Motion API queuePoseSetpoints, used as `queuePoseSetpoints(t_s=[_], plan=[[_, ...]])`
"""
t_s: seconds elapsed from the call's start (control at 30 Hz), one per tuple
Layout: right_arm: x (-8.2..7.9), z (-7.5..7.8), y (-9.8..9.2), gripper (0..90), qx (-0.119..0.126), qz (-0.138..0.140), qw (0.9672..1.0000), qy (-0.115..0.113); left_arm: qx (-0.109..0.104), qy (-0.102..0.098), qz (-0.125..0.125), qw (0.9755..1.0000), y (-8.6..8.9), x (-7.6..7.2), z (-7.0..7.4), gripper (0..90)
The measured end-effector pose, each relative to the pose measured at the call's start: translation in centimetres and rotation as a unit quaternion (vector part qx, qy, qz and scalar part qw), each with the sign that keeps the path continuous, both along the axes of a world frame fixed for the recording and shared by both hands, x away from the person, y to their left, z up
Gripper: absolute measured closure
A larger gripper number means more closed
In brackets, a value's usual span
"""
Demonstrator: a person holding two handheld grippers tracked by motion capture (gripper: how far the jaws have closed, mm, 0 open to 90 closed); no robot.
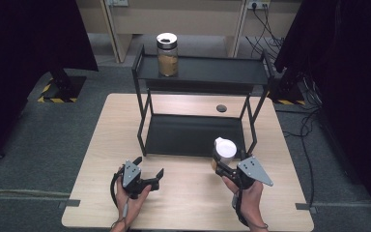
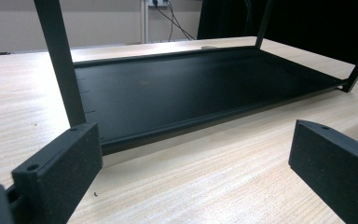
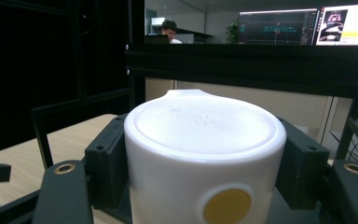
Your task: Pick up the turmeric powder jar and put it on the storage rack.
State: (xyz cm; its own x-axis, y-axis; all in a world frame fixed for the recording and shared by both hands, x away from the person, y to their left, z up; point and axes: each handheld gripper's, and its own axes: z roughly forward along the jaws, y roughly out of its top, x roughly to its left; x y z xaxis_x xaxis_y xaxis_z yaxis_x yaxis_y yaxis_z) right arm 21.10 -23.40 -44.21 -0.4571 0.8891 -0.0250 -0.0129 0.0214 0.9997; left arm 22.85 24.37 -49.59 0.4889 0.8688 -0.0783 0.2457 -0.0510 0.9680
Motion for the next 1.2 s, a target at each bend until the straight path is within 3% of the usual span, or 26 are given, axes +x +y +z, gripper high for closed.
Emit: queuePoseSetpoints(t_s=[0.4,1.2], plan=[[0.1,1.7,0.1,31.1,0.015,-0.009,0.9996,-0.02,-0.006,0.003,-0.002,1.0,0.2,0.1,0.0,1.5],[0.7,6.5,0.1,31.1,0.008,-0.016,0.9978,-0.064,-0.007,0.007,-0.001,1.0,0.2,0.2,0.1,1.3]])
